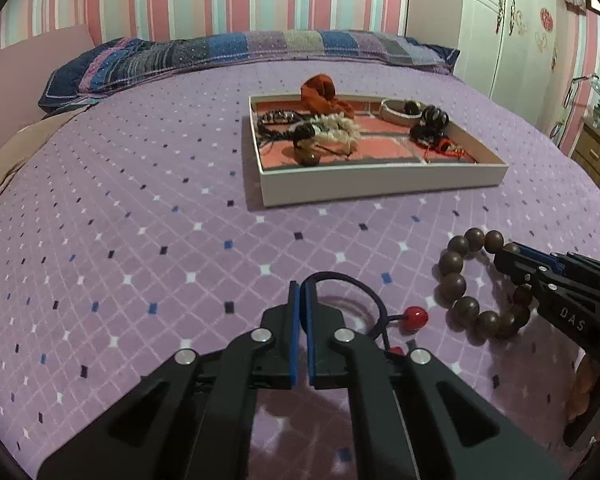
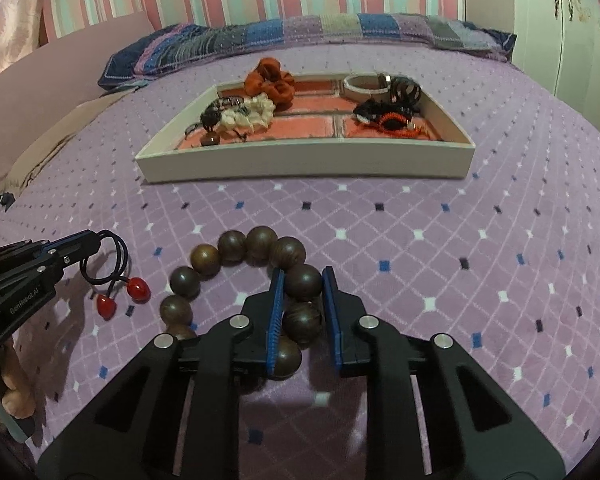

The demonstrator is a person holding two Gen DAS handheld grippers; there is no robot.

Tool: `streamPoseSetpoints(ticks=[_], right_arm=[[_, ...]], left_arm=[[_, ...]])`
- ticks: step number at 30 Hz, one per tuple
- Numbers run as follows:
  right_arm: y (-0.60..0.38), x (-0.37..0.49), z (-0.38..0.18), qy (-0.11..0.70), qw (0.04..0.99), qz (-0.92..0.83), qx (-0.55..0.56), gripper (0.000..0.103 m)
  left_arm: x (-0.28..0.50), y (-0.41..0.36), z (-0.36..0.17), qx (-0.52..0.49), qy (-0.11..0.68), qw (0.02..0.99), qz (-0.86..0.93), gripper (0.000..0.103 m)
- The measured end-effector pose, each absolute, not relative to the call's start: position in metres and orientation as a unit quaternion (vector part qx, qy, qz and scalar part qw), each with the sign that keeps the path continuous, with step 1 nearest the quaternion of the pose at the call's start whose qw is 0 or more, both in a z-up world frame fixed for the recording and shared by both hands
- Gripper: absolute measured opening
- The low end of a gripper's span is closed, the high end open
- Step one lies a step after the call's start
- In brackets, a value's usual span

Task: Organize jewelry
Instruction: 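Carry hair tie and bead bracelet over the tray and lower them in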

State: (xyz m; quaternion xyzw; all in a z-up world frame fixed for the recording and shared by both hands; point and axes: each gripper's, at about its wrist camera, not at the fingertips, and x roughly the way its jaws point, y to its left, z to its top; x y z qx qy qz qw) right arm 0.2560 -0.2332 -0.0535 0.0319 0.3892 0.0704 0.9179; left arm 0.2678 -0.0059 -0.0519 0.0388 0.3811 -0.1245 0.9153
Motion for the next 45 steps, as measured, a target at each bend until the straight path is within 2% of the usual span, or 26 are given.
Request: streamPoseSetpoints(ticks=[17,36,45], right_arm=[[-0.242,0.256,-0.020,0.348,0.934,0.076,0.016,0.020],[-0.278,0.336,0.054,0.303,0.951,0.059,0.005,0.020],[-0.285,0.387,0.022,0.333,0.941,0.056,0.011,0.020]], left_arm=[[0.265,-0.010,-0.006,0.029,0.336,0.934,-0.116,0.003],[0.349,-0.061,0.049,0.006,0.316,0.939,-0.133,0.003],[0.397,-0.089,0.019,0.011,0.345,0.930,-0.128,0.003]])
